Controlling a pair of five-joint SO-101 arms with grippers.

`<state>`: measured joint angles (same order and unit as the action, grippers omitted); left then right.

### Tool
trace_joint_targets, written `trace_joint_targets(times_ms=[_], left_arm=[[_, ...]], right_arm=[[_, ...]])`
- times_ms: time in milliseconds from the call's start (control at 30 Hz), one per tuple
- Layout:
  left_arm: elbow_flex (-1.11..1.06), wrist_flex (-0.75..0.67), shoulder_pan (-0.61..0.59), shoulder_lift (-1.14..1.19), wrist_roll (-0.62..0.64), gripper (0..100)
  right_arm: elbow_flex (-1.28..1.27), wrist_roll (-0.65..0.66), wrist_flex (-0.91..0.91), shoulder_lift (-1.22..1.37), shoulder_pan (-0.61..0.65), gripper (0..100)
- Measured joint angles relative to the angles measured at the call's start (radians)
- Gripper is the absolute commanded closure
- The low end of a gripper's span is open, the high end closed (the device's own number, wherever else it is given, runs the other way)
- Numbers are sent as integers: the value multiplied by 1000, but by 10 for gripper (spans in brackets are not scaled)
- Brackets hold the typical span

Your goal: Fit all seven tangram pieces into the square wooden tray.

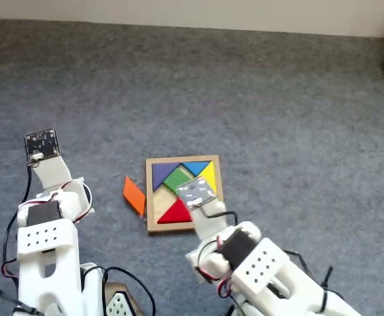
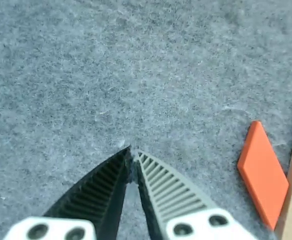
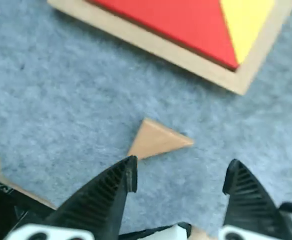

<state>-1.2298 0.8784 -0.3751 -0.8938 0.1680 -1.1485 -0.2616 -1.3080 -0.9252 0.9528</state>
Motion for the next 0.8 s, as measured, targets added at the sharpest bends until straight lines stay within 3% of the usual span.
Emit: trace_joint_targets(times_ms=[200, 500, 800], left_arm=[[0, 0, 0, 0, 0, 979], [0, 0, 0, 0, 0, 979], [0, 0, 0, 0, 0, 979]], right_arm=[[0, -66, 137, 120, 52, 723], [0, -109, 167, 390, 52, 724], [17, -109, 196, 483, 37, 724]])
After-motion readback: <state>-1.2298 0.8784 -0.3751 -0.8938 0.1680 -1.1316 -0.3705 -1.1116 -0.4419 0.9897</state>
